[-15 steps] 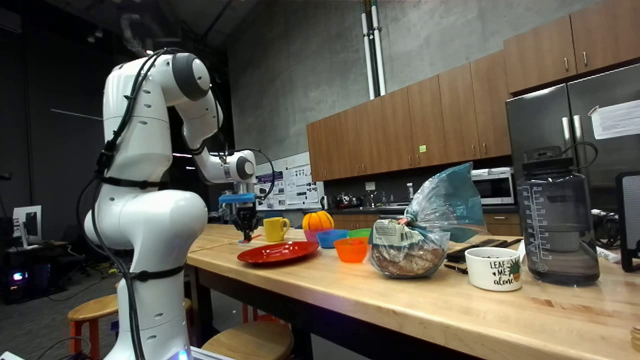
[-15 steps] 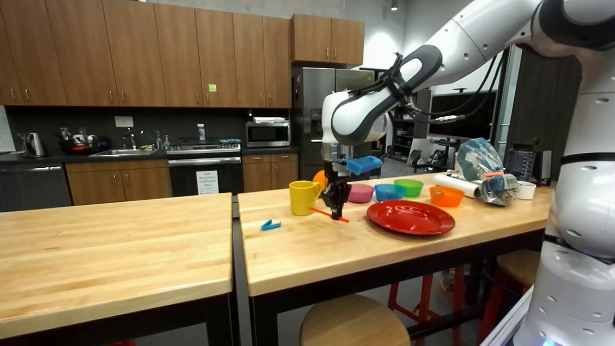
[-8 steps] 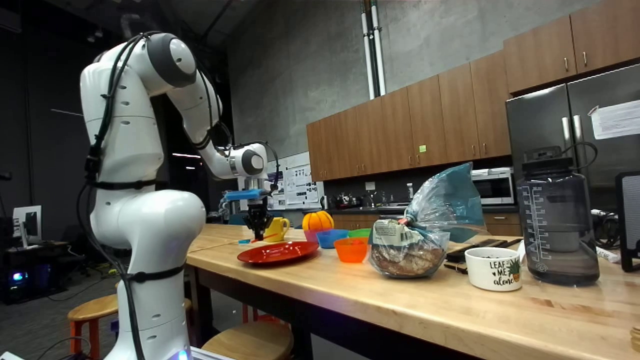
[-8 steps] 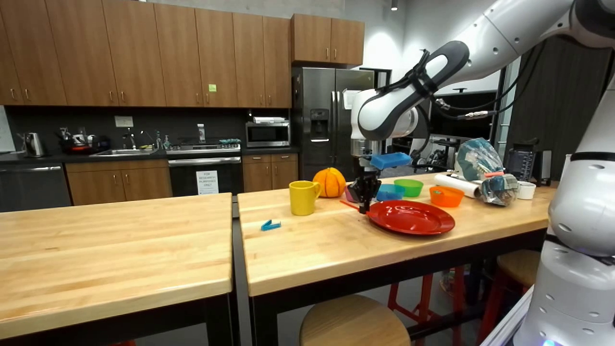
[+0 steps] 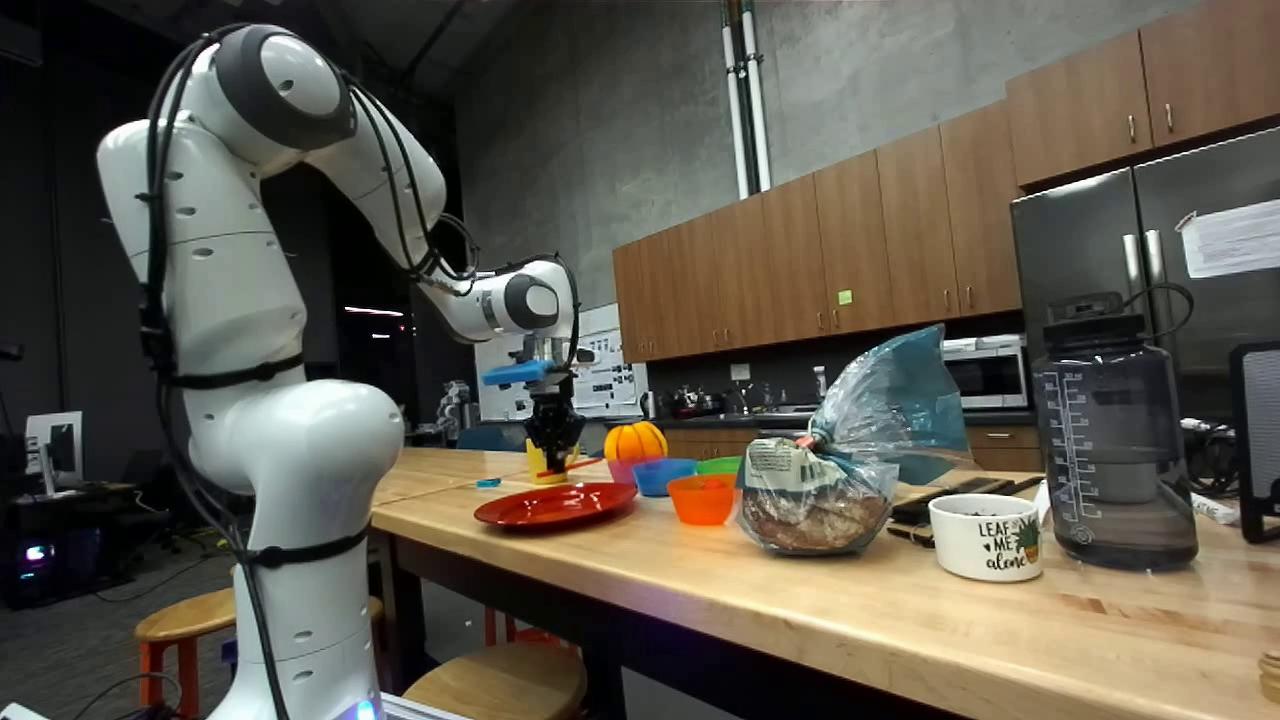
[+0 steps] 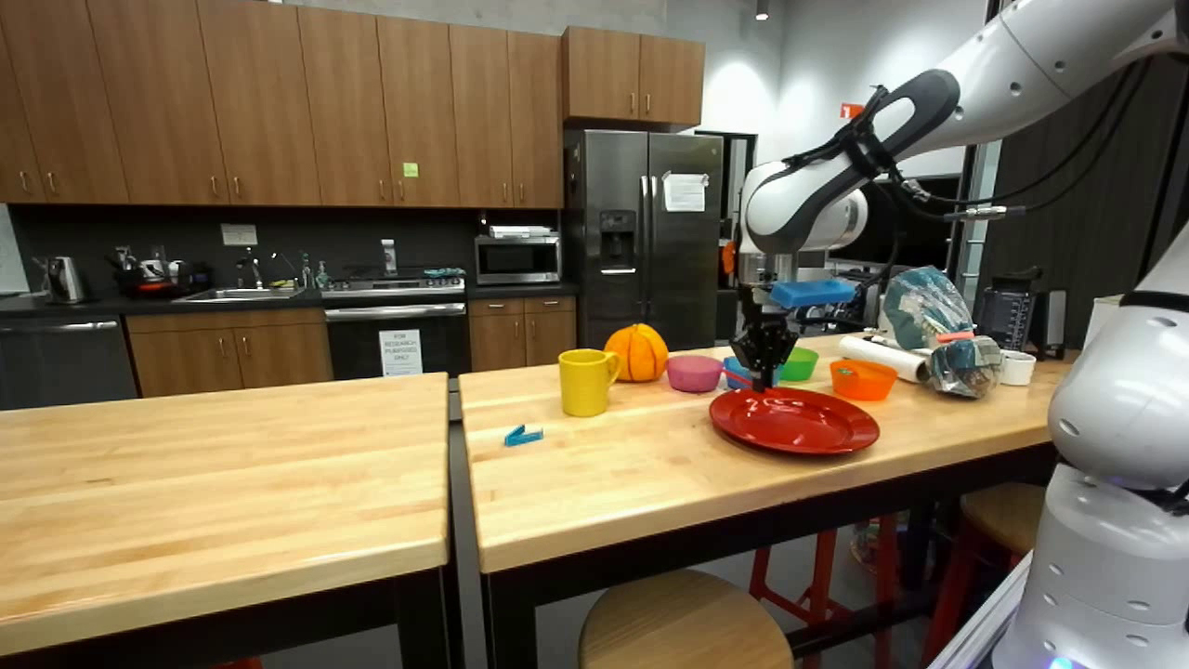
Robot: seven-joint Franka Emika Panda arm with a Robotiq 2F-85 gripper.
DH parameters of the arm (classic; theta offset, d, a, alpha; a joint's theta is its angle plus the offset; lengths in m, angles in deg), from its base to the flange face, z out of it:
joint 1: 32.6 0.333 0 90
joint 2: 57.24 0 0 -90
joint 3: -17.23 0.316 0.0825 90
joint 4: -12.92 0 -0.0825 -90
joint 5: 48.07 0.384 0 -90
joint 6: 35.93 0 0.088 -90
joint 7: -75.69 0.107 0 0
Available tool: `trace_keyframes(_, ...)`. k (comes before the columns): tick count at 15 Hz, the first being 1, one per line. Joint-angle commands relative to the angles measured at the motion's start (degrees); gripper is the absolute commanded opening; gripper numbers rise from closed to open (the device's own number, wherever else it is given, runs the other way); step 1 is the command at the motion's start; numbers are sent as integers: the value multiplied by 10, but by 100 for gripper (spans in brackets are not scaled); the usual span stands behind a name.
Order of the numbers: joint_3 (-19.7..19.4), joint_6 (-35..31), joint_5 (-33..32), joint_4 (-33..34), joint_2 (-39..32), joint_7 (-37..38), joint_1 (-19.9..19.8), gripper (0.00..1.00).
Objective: Move the orange straw to the right of the red plate
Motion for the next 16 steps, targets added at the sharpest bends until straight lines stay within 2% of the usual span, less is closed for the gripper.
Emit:
trace_keyframes(1,-20,15,-28,-20,34,0,-32,3)
trace_keyframes(9,-70,43,-96,-22,54,-40,-91,3)
trace_keyframes(16,-93,58,-120,-23,34,-86,-102,3)
